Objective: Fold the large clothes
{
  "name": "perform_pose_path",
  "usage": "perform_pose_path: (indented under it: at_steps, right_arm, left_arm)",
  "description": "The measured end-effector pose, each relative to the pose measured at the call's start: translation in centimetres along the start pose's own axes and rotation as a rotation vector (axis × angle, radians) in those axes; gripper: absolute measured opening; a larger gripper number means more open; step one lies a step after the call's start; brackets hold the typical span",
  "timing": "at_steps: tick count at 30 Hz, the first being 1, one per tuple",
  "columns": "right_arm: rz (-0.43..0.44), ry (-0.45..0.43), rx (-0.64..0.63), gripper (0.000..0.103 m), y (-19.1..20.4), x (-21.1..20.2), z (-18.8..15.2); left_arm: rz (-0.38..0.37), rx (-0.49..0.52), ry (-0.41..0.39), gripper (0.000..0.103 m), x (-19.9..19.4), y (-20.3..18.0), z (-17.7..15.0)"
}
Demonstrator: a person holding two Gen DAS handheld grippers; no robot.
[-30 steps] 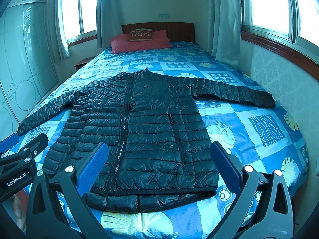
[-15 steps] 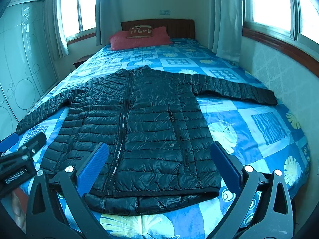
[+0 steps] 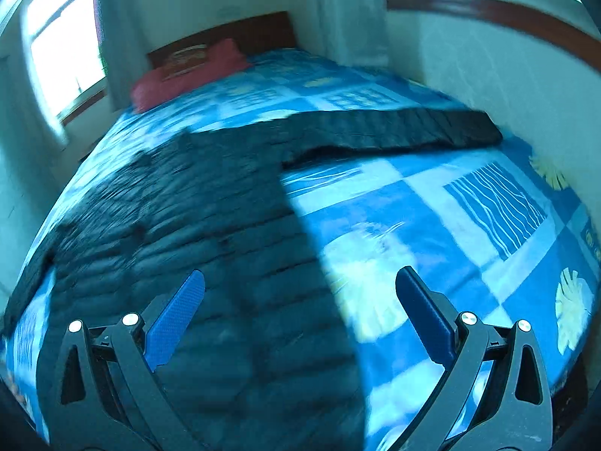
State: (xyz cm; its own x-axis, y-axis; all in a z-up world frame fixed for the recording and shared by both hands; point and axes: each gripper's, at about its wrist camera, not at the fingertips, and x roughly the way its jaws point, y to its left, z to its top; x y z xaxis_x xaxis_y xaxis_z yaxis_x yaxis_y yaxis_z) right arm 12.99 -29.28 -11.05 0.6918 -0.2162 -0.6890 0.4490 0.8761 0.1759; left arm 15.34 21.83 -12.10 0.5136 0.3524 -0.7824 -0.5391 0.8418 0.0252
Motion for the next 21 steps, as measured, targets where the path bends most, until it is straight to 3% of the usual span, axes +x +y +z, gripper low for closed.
perform_pose_path:
  at_steps: [4, 6, 7, 13, 21]
  right_arm:
    - [-0.019, -0.041, 0.182, 0.096, -6.5, 4.0, 3.7]
    - [-0.018, -0.041, 0.265, 0.070, -9.7, 5.7, 5.2]
    - [-0.013, -0.040, 0.317, 0.067, -11.4, 6.6, 5.9]
    - [0.100, -0.073, 0.597, 0.067, -20.4, 12.0, 9.0]
    - [0.200, -0.105, 0.756, 0.067, -24.6, 17.9, 10.5]
  left_arm:
    - [0.035, -0.087, 0.048, 0.098, 4.6, 2.7, 1.3]
    - [0.062, -0.123, 0.057, 0.098, 6.3, 3.9, 1.8]
    - [0.065, -0.134, 0.057, 0.098, 6.8, 4.2, 2.0]
    - [0.076, -0.203, 0.066, 0.098, 9.6, 5.6, 1.4]
    - [0.104, -0.182, 0.042, 0.099, 9.7, 5.0, 1.1]
